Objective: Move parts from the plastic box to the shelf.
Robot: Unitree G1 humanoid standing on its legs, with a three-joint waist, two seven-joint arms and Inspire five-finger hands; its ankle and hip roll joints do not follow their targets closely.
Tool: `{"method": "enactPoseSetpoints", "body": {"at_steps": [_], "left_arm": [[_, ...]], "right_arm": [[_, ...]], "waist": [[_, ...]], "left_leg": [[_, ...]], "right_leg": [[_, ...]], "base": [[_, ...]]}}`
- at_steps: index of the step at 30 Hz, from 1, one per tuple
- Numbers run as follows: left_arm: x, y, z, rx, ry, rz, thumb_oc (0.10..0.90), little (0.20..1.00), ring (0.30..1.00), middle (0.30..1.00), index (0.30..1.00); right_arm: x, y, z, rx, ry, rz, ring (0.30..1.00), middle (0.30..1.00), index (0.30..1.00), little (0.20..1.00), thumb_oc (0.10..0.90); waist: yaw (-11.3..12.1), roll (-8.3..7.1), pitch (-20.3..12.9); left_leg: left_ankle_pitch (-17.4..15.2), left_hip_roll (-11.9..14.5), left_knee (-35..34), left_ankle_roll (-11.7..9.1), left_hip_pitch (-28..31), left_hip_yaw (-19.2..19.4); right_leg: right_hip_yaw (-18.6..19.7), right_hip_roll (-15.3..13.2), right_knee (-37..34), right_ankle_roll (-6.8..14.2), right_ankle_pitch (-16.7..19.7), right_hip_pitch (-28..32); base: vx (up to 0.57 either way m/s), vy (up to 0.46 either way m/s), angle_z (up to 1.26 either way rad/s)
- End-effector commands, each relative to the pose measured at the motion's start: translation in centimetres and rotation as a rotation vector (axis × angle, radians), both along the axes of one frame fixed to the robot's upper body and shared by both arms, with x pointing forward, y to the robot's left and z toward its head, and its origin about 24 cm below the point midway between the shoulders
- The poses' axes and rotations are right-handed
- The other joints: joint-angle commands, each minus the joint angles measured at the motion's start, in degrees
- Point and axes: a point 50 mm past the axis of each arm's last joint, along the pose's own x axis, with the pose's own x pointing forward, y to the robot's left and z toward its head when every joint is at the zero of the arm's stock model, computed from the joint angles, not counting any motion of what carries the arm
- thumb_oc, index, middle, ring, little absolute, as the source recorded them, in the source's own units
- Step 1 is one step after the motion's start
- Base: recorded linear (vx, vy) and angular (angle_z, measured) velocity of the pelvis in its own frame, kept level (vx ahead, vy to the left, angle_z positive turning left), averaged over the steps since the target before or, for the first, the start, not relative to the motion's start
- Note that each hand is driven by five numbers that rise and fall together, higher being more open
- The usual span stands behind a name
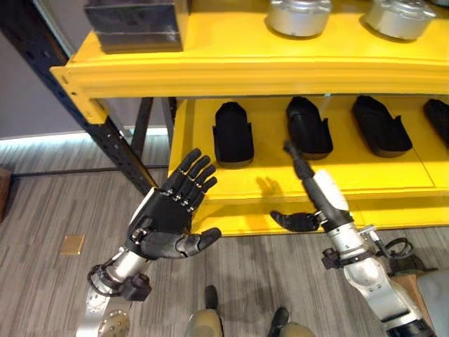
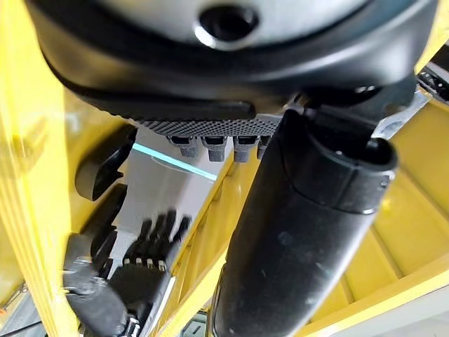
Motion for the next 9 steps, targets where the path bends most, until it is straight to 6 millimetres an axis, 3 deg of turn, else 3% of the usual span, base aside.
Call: {"method": "enactPoseSetpoints", "body": {"at_steps": [1,6,9], "left_arm": [[-0.6,0.8,3.2,-0.051,-0.223,0.057,0.9,1.0,1.0,1.0,1.0],[-0.5,2.0,2.7,-0.066,-0.177,0.157,0.9,1.0,1.0,1.0,1.0],[-0.4,2.3,2.5,-0.1,-0.155,0.181,0.9,1.0,1.0,1.0,1.0]], "right_arm": [[0.6,-0.5,0.8,0.316,0.003,0.098,1.0,1.0,1.0,1.0,0.9],[-0.3,-1.9,-0.3,0.506,0.033,0.06,1.0,1.0,1.0,1.0,0.9],[-0.6,-1.6,-0.1,0.499,0.028,0.059,1.0,1.0,1.0,1.0,0.9]], "waist": [[-1.5,-1.24,-4.9],[-3.2,-1.28,-6.2],[-3.6,-1.26,-6.9]], "left_leg": [[-5.2,2.1,1.1,-1.5,4.1,2.8],[-5.3,1.8,-0.1,-1.7,5.7,4.1],[-5.4,1.6,-0.8,-1.6,6.5,4.6]], "right_leg": [[1.5,0.6,-3.6,0.5,0.6,1.7],[1.8,0.6,-5.1,0.9,1.5,2.0],[1.7,0.5,-6.1,1.0,1.8,2.4]], "base": [[-0.03,0.038,-0.18],[-0.02,0.028,-0.14],[-0.01,0.022,-0.13]]}}
